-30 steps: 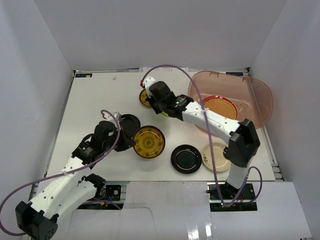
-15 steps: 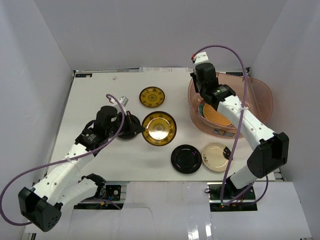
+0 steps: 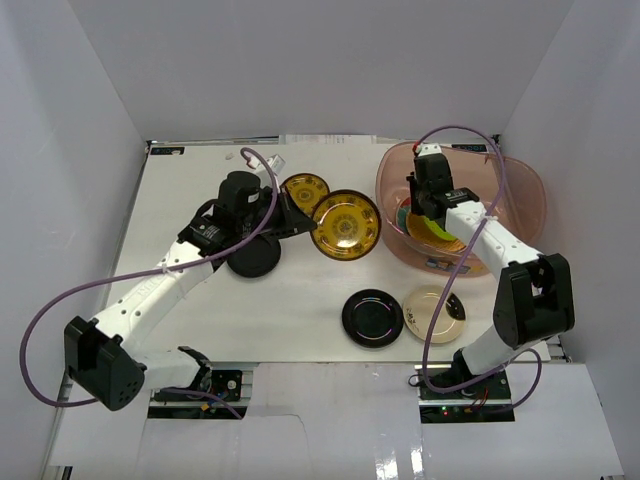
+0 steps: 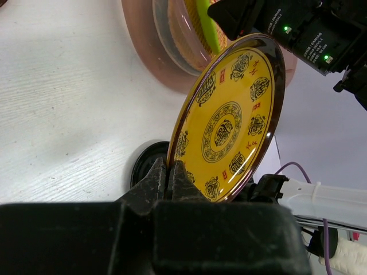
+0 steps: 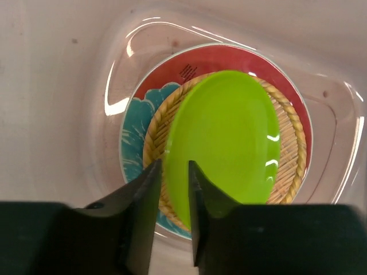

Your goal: Place the plates into the plastic bin on the countertop

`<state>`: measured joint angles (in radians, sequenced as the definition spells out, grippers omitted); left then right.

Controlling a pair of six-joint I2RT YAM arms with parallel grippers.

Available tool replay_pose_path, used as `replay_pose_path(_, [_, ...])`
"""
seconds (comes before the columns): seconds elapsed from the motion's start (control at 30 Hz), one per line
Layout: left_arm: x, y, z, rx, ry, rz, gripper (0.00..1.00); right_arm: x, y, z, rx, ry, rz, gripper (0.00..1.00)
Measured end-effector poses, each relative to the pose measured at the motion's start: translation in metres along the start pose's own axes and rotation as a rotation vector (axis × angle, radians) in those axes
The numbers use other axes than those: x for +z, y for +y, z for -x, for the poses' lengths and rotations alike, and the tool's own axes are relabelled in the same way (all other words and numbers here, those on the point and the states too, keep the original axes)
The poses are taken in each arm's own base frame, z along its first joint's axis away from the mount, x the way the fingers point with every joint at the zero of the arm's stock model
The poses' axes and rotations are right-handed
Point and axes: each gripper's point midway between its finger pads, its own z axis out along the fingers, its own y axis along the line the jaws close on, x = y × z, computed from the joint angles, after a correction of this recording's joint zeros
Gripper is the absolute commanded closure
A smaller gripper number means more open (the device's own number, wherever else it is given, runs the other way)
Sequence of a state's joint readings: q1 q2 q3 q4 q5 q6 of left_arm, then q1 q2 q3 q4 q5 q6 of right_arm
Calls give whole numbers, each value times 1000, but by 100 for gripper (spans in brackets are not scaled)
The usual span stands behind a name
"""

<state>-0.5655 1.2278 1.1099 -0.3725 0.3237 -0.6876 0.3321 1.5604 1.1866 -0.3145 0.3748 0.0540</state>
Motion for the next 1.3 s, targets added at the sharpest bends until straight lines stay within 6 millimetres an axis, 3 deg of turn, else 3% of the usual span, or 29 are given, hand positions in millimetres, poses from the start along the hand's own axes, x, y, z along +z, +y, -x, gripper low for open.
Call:
replay_pose_path(0.1, [9,0,1,-1,12,6,100,2,5,-1,63,4,53,43])
replay_pose_path(0.2, [20,-4,3,2,27,7,100,-2,4,4,130,-15,91,29])
replay_pose_path(0.33, [35,-12,6,10,43,8,100,-28,-6,28,230,-95,155,29])
replay_pose_path(0.43, [49,-21,9,21,47,5,100,-61,-27,57,308,-205,171,42])
replay_pose_path(0.47, [53,-22,10,23,49,9,100,-72,-35,66,328,-243,168,54])
replay_pose_path(0.5, [59,-24,10,26,54,11,100,-86,-43,75,357,-289,163,87])
replay_pose_path(0.53, [64,-27,10,29,57,11,100,-100,-49,84,377,-333,164,92])
replay_pose_path(0.7, [105,-48,18,54,61,5,100,-192,-61,128,485,-614,290,92])
replay_pose_path(0.83, [151,-65,20,74,73,-13,100,-265,-32,150,458,-782,523,91])
replay_pose_path(0.9, [176,-69,19,79,80,-15,100,-287,-15,156,427,-823,638,91])
replay_pose_path(1.0, [212,-72,17,87,89,-18,100,-290,3,149,405,-808,730,90])
replay_pose_path(1.13, [253,-63,5,88,117,-3,100,-271,22,129,399,-722,778,90])
replay_pose_path(1.3, [282,-45,-13,79,157,22,99,-267,31,118,403,-682,804,90])
